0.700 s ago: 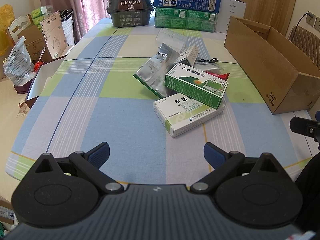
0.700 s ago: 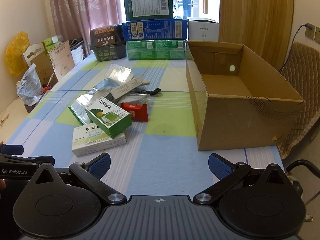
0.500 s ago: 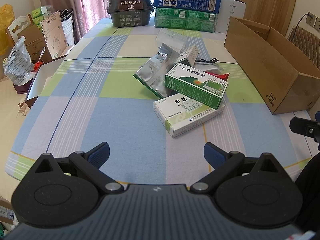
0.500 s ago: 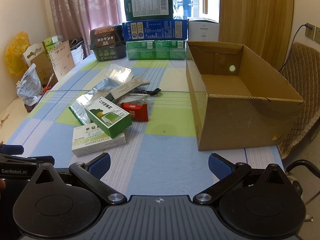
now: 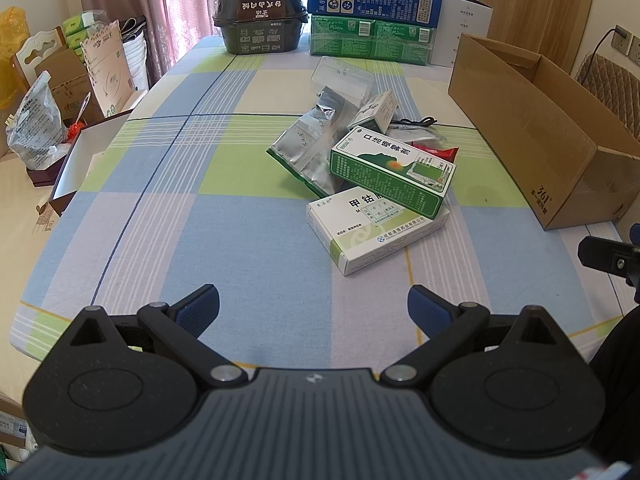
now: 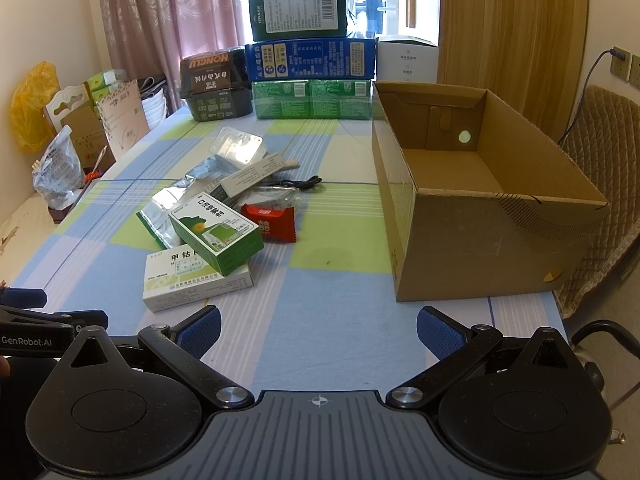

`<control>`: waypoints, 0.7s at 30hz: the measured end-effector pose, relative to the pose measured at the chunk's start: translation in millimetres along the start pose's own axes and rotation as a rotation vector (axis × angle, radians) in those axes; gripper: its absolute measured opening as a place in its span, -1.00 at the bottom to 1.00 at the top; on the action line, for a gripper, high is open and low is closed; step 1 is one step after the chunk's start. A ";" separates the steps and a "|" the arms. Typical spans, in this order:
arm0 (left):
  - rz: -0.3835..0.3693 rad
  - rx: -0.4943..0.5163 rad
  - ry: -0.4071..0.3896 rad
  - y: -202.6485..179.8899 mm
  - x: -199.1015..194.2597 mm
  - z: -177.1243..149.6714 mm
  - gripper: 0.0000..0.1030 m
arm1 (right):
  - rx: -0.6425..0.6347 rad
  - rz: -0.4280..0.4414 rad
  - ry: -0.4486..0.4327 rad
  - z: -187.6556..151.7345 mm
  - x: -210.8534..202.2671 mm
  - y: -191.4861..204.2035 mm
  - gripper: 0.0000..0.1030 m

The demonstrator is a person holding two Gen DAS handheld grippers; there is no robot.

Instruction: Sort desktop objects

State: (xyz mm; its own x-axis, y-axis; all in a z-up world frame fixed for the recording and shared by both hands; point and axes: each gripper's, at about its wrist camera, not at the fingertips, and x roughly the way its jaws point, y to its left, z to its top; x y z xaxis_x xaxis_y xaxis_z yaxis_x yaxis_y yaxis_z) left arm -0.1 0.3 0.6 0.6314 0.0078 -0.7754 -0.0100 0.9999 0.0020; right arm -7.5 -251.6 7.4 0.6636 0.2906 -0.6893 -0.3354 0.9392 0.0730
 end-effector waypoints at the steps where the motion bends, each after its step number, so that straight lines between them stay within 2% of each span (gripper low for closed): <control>1: 0.000 0.000 0.000 0.0 0.0 0.0 0.92 | 0.000 0.000 0.000 0.1 -0.2 0.1 0.97; 21: 0.000 -0.001 -0.001 0.0 -0.3 0.2 0.92 | -0.004 0.000 0.001 0.0 1.0 -0.6 0.97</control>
State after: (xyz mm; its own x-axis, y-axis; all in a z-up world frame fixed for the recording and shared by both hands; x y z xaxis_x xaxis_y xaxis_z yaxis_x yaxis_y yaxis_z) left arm -0.1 0.3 0.9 0.6320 0.0075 -0.7749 -0.0107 0.9999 0.0009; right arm -6.6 -251.9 6.6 0.6628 0.2906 -0.6901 -0.3382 0.9385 0.0704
